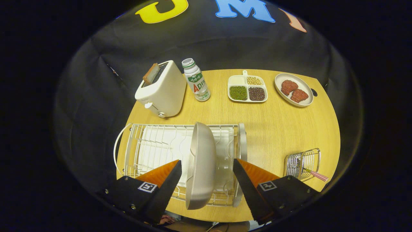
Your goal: Take the plate from the dish rack, then take the spoon from the basket and place it into the plate.
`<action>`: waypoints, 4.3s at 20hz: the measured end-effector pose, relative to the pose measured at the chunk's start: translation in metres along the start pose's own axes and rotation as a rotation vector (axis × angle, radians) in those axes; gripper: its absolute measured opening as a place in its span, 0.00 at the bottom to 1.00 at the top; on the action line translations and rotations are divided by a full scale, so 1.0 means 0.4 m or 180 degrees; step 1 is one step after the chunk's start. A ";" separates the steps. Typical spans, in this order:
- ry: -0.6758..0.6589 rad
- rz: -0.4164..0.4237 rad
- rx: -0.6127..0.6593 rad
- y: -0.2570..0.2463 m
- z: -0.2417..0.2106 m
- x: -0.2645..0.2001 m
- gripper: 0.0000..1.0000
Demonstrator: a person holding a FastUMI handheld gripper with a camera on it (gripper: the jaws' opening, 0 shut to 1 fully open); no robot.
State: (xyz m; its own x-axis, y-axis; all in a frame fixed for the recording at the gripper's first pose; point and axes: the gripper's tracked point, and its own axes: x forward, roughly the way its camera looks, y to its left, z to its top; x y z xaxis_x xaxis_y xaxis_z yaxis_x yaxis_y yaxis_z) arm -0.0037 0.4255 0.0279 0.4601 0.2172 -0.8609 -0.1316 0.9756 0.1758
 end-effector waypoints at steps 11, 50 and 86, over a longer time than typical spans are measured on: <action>0.0204 -0.0602 0.0129 -0.019 -0.025 0.060 0.29; -0.0429 -0.0384 0.0175 -0.268 -0.113 -0.431 0.29; -0.0834 0.0638 0.1155 -0.624 -0.533 -0.003 0.56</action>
State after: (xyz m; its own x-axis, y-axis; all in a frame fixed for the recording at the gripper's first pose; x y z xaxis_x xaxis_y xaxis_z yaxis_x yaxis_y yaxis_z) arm -0.1586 0.1747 -0.1169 0.6686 0.3571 -0.6522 0.0530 0.8520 0.5209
